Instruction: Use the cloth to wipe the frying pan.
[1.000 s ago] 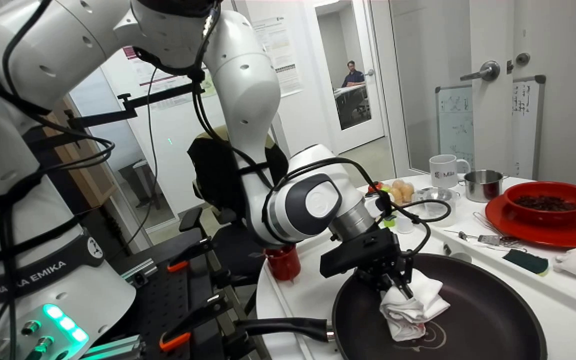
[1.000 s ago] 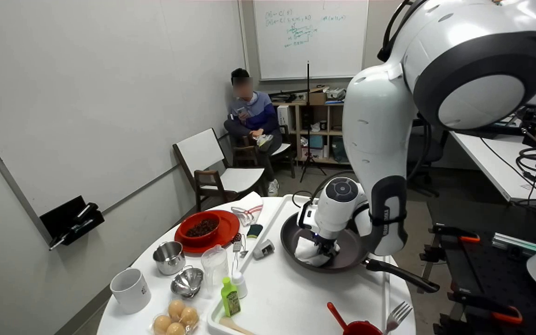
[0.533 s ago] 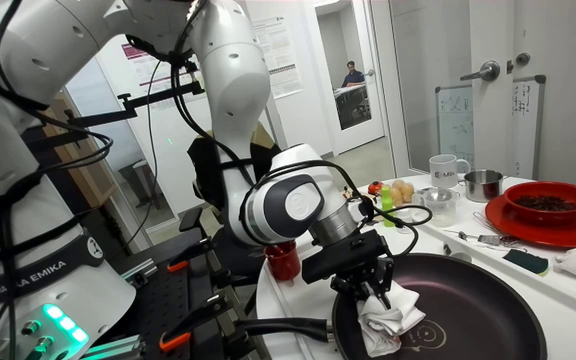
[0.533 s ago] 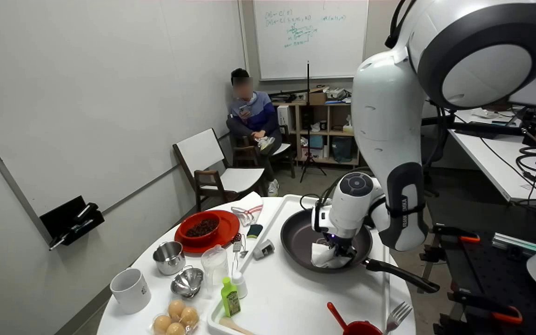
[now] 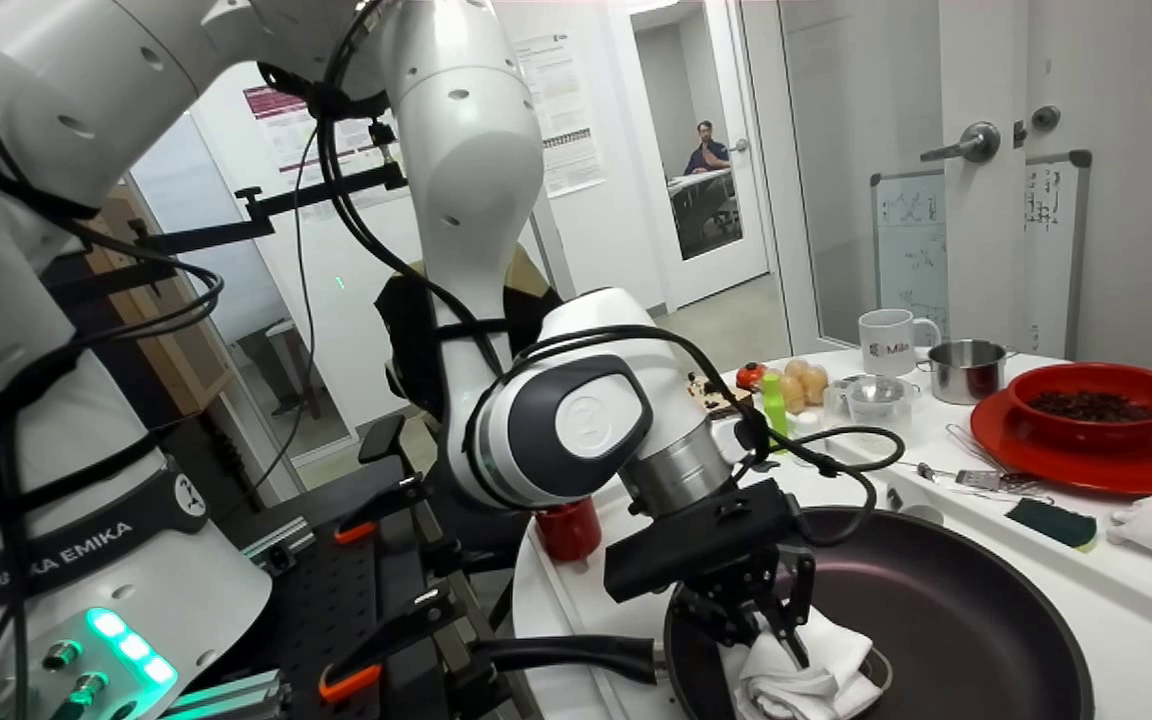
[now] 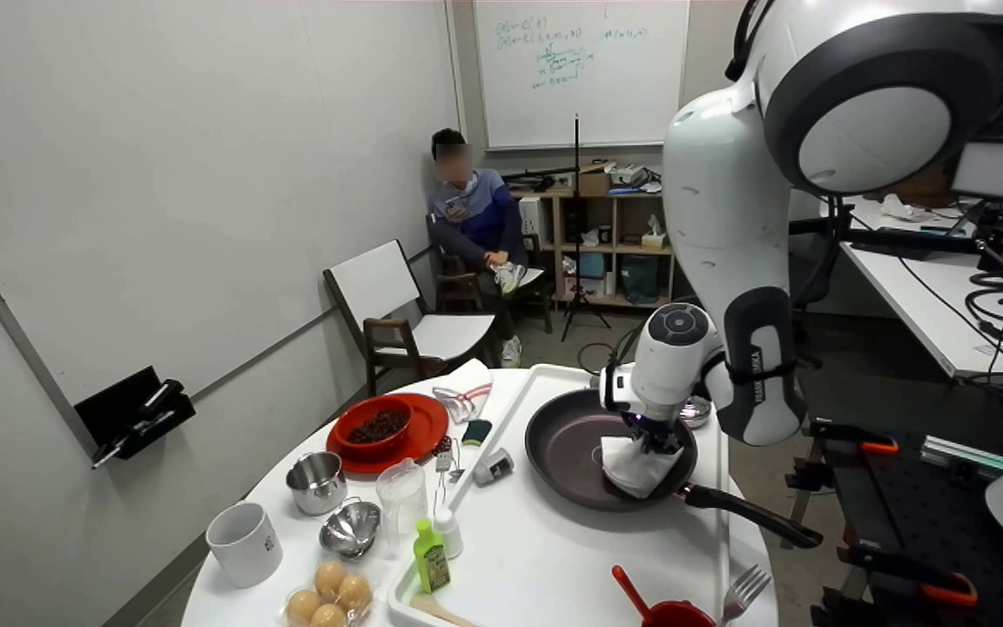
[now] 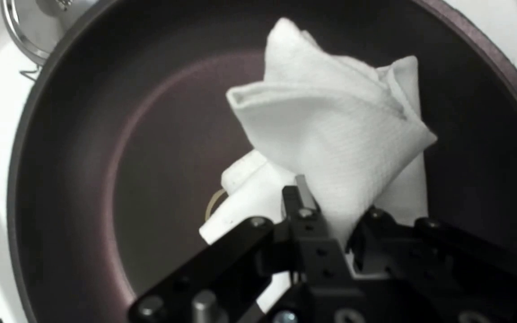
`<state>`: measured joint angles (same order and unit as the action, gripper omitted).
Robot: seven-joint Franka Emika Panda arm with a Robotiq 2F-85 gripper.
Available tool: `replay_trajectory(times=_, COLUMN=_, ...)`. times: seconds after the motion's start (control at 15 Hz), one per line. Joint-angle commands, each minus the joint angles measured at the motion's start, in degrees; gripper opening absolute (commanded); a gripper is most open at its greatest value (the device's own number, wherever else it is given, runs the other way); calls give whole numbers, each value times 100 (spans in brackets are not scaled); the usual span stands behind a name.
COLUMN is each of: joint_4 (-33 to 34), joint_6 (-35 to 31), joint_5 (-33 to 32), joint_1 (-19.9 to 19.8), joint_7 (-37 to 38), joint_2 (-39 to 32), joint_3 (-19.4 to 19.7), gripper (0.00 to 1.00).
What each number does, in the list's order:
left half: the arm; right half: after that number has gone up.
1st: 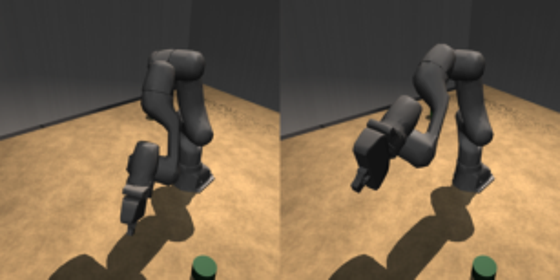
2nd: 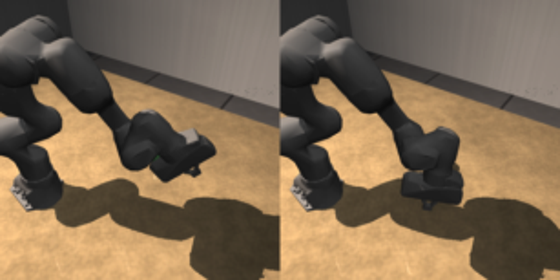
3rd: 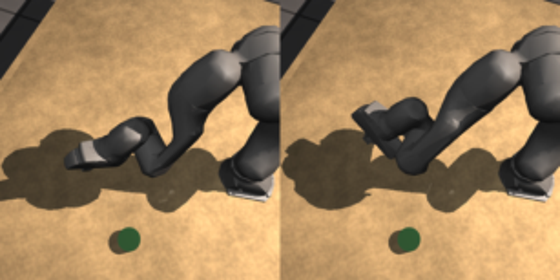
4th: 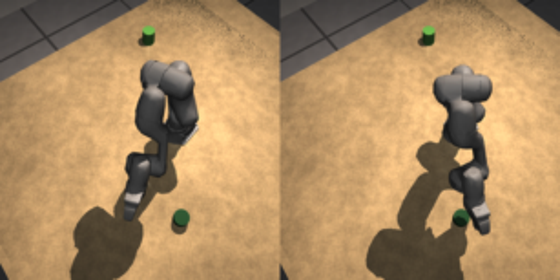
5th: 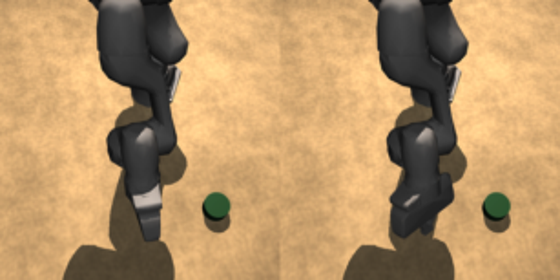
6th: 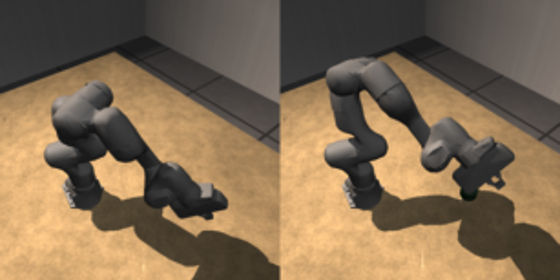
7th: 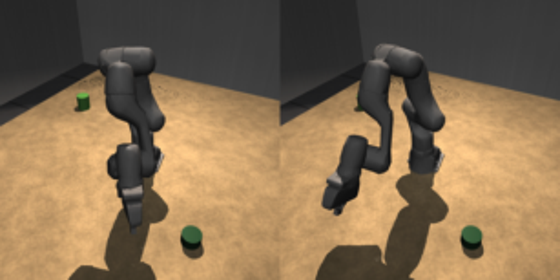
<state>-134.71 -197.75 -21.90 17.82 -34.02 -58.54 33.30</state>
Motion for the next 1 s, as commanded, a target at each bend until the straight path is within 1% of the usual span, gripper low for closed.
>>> replay_trajectory(times=0.0, joint_4=132, joint_6=-71, joint_5=163, joint_1=-257, joint_7=-61, joint_2=-39, joint_3=38, gripper=8)
replay_trajectory(times=0.27, joint_4=491, joint_6=90, joint_5=391, joint_1=-588, joint_7=127, joint_2=-137, joint_3=-33, gripper=8)
replay_trajectory(times=0.47, joint_4=798, joint_6=261, joint_5=543, joint_1=-750, joint_7=325, joint_2=-221, joint_3=-56, gripper=8)
replay_trajectory(times=0.93, joint_4=1330, joint_6=663, joint_5=635, joint_1=-805, joint_7=899, joint_2=-444, joint_3=-64, gripper=8)
